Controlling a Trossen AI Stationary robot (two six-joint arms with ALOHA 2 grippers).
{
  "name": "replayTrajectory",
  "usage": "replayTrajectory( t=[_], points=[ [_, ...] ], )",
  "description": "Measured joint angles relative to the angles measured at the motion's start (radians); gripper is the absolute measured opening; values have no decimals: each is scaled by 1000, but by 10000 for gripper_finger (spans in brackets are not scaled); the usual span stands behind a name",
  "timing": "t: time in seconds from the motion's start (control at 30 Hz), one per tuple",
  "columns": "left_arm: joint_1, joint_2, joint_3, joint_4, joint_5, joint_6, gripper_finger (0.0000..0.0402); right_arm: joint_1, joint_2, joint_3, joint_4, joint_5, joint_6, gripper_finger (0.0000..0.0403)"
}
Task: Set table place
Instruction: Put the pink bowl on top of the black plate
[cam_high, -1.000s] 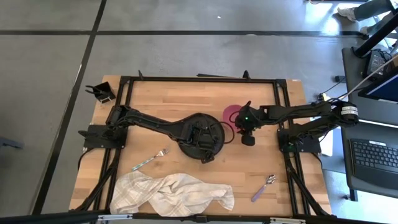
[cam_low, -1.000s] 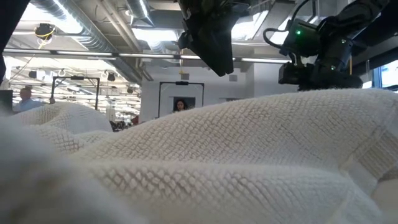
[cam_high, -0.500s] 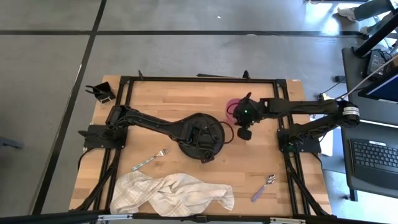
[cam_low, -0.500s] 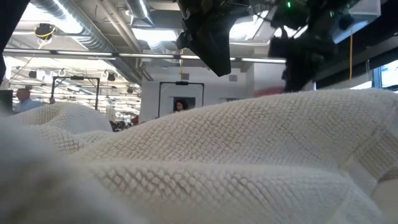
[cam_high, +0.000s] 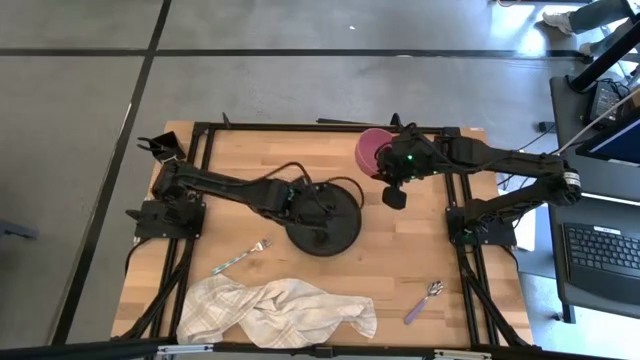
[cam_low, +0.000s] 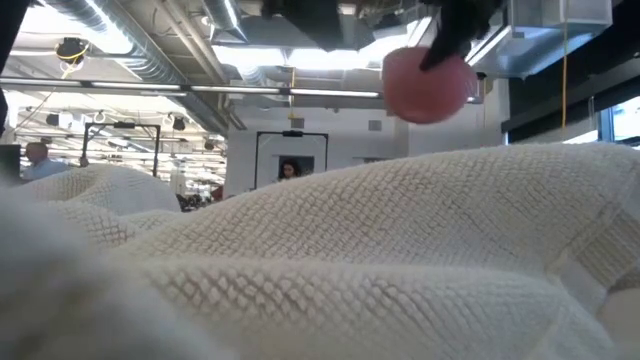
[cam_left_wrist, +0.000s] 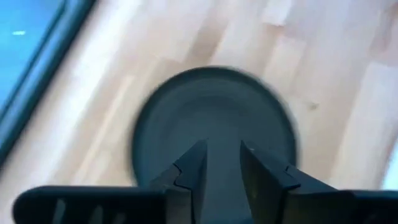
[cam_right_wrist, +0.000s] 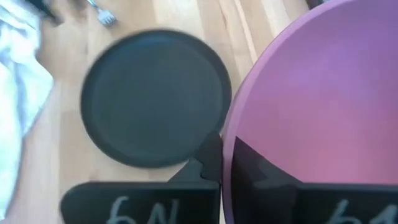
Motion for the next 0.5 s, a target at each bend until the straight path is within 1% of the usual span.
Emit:
replayTrajectory(
  t=[0.17, 0.33, 0.4, 0.5],
  points=[
    [-1, -75, 47, -130, -105, -29, 112, 44, 0, 3, 11, -18, 6, 6],
    [5, -163, 52, -142, -227, -37, 119, 121, 38, -20, 48, -24, 44, 6],
    [15, -194, 52, -139, -254, -49, 117, 155, 67, -20, 86, -23, 14, 6],
    [31, -227, 52, -138, -262, -52, 112, 209, 125, -20, 166, -24, -48, 6]
  ],
)
